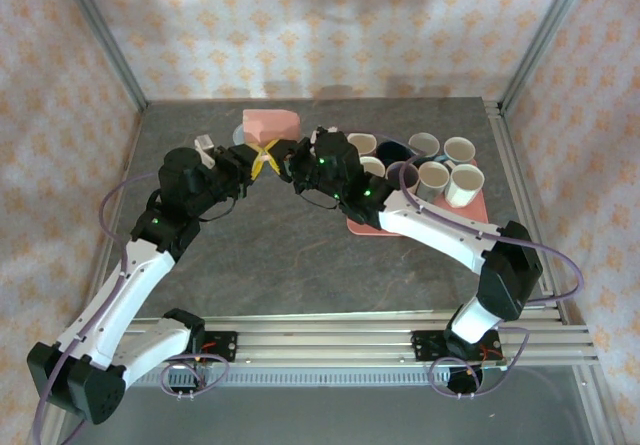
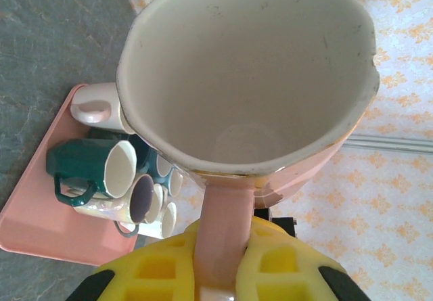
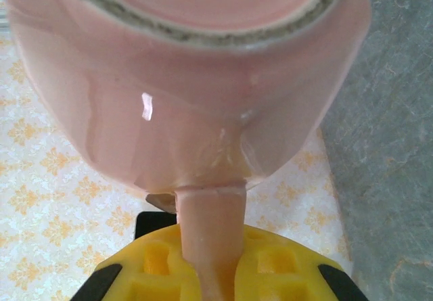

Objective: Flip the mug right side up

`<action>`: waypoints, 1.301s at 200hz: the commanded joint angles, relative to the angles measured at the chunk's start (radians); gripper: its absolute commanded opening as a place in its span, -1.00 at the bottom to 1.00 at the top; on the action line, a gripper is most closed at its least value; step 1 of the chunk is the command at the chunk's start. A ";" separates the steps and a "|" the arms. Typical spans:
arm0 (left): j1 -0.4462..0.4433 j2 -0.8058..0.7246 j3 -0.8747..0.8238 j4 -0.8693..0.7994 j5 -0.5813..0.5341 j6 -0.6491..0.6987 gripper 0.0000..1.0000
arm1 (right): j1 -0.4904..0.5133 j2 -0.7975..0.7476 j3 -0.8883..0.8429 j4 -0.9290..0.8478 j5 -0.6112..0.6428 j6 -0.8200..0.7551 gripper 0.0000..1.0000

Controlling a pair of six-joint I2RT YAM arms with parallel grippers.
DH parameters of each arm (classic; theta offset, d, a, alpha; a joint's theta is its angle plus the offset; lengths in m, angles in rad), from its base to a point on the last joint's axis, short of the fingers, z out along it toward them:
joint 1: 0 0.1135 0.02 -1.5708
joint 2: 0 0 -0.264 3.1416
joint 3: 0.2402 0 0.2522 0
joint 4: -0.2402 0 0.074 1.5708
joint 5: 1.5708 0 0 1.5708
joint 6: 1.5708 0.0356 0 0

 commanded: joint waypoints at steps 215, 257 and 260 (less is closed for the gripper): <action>-0.005 0.056 0.184 -0.109 -0.016 0.303 -1.00 | 0.015 -0.077 -0.114 0.071 0.132 0.078 -0.11; -0.006 0.108 0.261 -0.222 0.014 0.393 -1.00 | 0.015 -0.108 -0.142 0.021 0.139 0.067 -0.10; -0.005 0.112 0.267 -0.228 0.015 0.400 -1.00 | 0.015 -0.110 -0.144 0.015 0.140 0.066 -0.09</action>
